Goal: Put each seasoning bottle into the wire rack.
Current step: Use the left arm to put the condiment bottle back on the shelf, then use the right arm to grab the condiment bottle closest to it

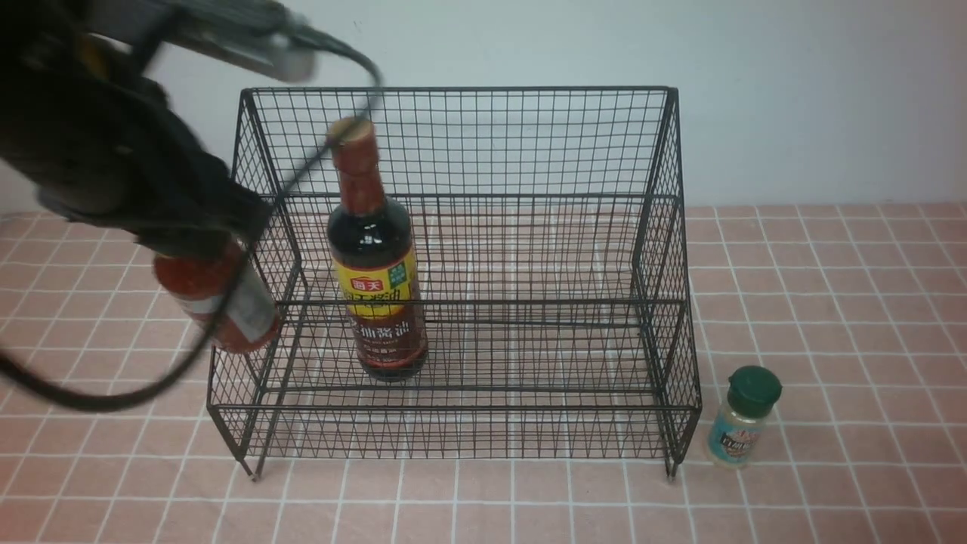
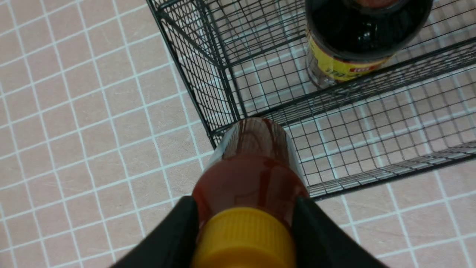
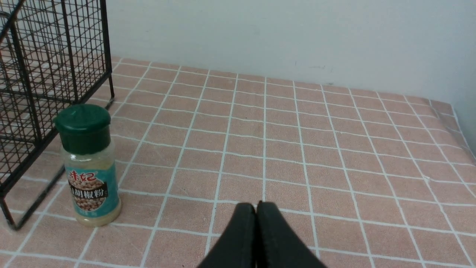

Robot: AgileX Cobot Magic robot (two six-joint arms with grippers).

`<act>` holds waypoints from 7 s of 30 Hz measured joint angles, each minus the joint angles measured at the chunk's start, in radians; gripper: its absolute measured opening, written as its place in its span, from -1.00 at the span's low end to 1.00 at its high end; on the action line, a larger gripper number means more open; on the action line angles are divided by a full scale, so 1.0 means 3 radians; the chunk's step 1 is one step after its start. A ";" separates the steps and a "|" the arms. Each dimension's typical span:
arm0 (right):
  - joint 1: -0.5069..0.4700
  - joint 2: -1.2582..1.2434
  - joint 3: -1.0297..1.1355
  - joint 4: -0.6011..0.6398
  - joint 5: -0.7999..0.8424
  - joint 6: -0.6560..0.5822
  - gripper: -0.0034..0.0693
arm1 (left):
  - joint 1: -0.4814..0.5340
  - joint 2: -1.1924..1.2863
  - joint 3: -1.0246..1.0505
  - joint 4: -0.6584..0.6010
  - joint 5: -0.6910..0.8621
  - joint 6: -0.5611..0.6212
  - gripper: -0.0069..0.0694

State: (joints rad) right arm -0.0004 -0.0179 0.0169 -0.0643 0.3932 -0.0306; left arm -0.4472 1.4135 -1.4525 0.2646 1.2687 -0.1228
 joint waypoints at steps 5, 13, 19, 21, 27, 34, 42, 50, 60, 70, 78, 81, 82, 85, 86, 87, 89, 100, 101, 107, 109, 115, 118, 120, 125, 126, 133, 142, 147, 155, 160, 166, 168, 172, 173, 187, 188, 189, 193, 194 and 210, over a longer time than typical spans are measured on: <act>0.0000 0.0000 0.0000 0.0000 0.0000 0.0004 -0.94 | -0.0131 0.0181 -0.0021 0.0024 0.0014 -0.0121 -0.07; 0.0000 0.0000 0.0000 0.0000 0.0000 0.0011 -0.94 | -0.0142 0.0433 0.0001 -0.0261 -0.0057 -0.0144 -0.07; 0.0000 0.0000 0.0000 0.0000 0.0000 0.0014 -0.94 | -0.0142 0.0483 0.0001 -0.0056 -0.0057 -0.0291 -0.07; 0.0000 0.0000 0.0000 0.0000 0.0000 0.0014 -0.94 | -0.0142 0.0542 0.0001 -0.0037 -0.0057 -0.0335 -0.07; 0.0000 0.0000 0.0000 0.0000 0.0000 0.0014 -0.94 | -0.0145 0.0747 0.0001 -0.0074 -0.0064 -0.0356 -0.07; 0.0000 0.0000 0.0000 0.0000 0.0000 0.0014 -0.94 | -0.0145 0.0888 0.0001 -0.0195 -0.0071 -0.0290 -0.07; 0.0000 0.0000 0.0000 0.0000 0.0000 0.0014 -0.94 | 0.0006 0.0929 0.0001 -0.0504 -0.0106 -0.0161 -0.07; 0.0000 0.0000 0.0000 0.0000 0.0000 0.0014 -0.94 | 0.0140 0.0936 0.0001 -0.0589 -0.0110 -0.0081 -0.07; 0.0000 0.0000 0.0000 0.0000 0.0000 0.0014 -0.94 | 0.0144 0.0954 0.0001 -0.0597 -0.0110 -0.0078 -0.07; 0.0000 0.0000 0.0000 0.0000 0.0000 0.0014 -0.94 | 0.0147 0.1004 -0.0009 -0.0605 -0.0107 -0.0077 0.26; 0.0000 0.0000 0.0000 0.0000 0.0000 0.0014 -0.94 | 0.0147 0.0992 -0.0009 -0.0605 -0.0107 -0.0084 0.41; 0.0000 0.0000 0.0000 0.0000 0.0000 0.0014 -0.94 | 0.0147 0.0932 -0.0009 -0.0602 -0.0112 -0.0096 0.40; 0.0000 0.0000 0.0000 0.0000 0.0000 0.0014 -0.94 | 0.0147 0.0893 -0.0009 -0.0601 -0.0117 -0.0101 0.38; 0.0000 0.0000 0.0000 0.0000 0.0000 0.0014 -0.94 | 0.0150 0.0705 -0.0009 -0.0597 -0.0117 -0.0114 0.32; 0.0000 0.0000 0.0000 0.0000 0.0000 0.0014 -0.94 | 0.0150 0.0692 -0.0009 -0.0597 -0.0117 -0.0117 0.31; 0.0000 0.0000 0.0000 0.0000 0.0000 0.0014 -0.94 | 0.0150 0.0592 -0.0009 -0.0594 -0.0117 -0.0116 0.28; 0.0000 0.0000 0.0000 0.0000 0.0000 0.0014 -0.94 | 0.0150 0.0450 -0.0009 -0.0576 -0.0117 -0.0116 0.22; 0.0000 0.0000 0.0000 0.0000 0.0000 0.0014 -0.94 | 0.0150 -0.0805 -0.0009 -0.0361 -0.0061 -0.0116 -0.70; 0.0000 0.0000 0.0000 0.0000 0.0000 0.0014 -0.94 | 0.0150 -0.0951 -0.0009 -0.0361 -0.0066 -0.0109 -0.76; 0.0000 0.0000 0.0000 0.0000 0.0000 0.0014 -0.94 | 0.0150 -0.1673 0.0001 -0.0350 -0.0275 -0.0047 -0.84; 0.0000 0.0000 0.0000 0.0000 0.0000 0.0014 -0.94 | 0.0150 -0.1874 0.0064 -0.0349 -0.0366 -0.0028 -0.84; 0.0000 0.0000 0.0000 0.0000 0.0000 0.0062 -0.94 | 0.0150 -0.2662 0.0662 -0.0346 -0.0781 -0.0011 -0.84; 0.0000 0.0000 0.0000 0.0000 0.0000 0.0062 -0.94 | 0.0150 -0.2903 0.0953 -0.0346 -0.0826 -0.0002 -0.84; 0.0000 0.0000 0.0000 0.0000 0.0000 0.0062 -0.94 | 0.0150 -0.3048 0.1153 -0.0349 -0.0833 -0.0001 -0.84; 0.0000 0.0000 0.0000 0.0000 0.0000 0.0062 -0.94 | 0.0150 -0.3291 0.1372 -0.0352 -0.0810 0.0006 -0.84; 0.0000 0.0000 0.0000 0.0000 0.0000 0.0062 -0.94 | 0.0150 -0.3330 0.1395 -0.0352 -0.0810 0.0006 -0.84; 0.0000 0.0000 0.0000 0.0000 0.0000 0.0062 -0.94 | 0.0150 -0.3542 0.1663 -0.0367 -0.1083 0.0006 -0.84; 0.0000 0.0000 0.0000 0.0000 -0.0002 0.0062 -0.94 | 0.0425 -0.4276 0.3274 -0.0503 -0.2527 0.0033 -0.84; 0.0000 0.0000 0.0000 0.0000 -0.0002 0.0062 -0.94 | 0.1029 -0.4730 0.4502 -0.0707 -0.3198 0.0081 -0.84; 0.0000 0.0000 0.0000 0.0000 -0.0002 0.0062 -0.94 | 0.1312 -0.4749 0.4935 -0.0717 -0.3254 0.0099 -0.84; 0.0000 0.0000 0.0000 0.0000 -0.0002 0.0062 -0.94 | 0.1313 -0.4749 0.4935 -0.0690 -0.3041 0.0157 -0.84; 0.0000 0.0000 0.0000 0.0000 -0.0002 0.0062 -0.94 | 0.1313 -0.4749 0.4935 -0.0689 -0.3003 0.0182 -0.84; 0.0000 0.0000 0.0000 0.0000 -0.0002 0.0062 -0.94 | 0.1313 -0.4749 0.4935 -0.0689 -0.3003 0.0182 -0.84; 0.0000 0.0000 0.0000 0.0000 -0.0002 0.0062 -0.94 | 0.1313 -0.4749 0.4935 -0.0689 -0.3003 0.0182 -0.84; 0.0000 0.0000 0.0000 0.0000 -0.0002 0.0062 -0.94 | 0.1313 -0.4749 0.4935 -0.0689 -0.3003 0.0182 -0.84; 0.0000 0.0000 0.0000 0.0000 -0.0002 0.0062 -0.94 | 0.1313 -0.4749 0.4935 -0.0687 -0.3001 0.0182 -0.84; 0.0000 0.0000 0.0000 0.0000 -0.0002 0.0062 -0.94 | 0.1313 -0.4749 0.4935 -0.0687 -0.3001 0.0182 -0.84; 0.0000 0.0000 0.0000 0.0000 -0.0002 0.0062 -0.94 | 0.1313 -0.4749 0.4935 -0.0687 -0.3001 0.0182 -0.84; 0.0000 0.0000 0.0000 0.0000 -0.0008 0.0062 -0.94 | 0.1313 -0.4749 0.4935 -0.0687 -0.2999 0.0182 -0.84; 0.0000 0.0000 0.0003 0.0035 -0.0024 0.0071 -0.94 | 0.1313 -0.4749 0.4935 -0.0687 -0.2999 0.0182 -0.84; 0.0000 0.0000 0.0034 0.2771 -0.1175 0.0751 -0.94 | 0.1313 -0.4749 0.4935 -0.0687 -0.2999 0.0182 -0.84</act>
State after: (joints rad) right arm -0.0004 -0.0179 0.0271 0.7671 0.0406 0.1947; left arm -0.0533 -0.0113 0.0281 0.0585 0.3690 -0.0683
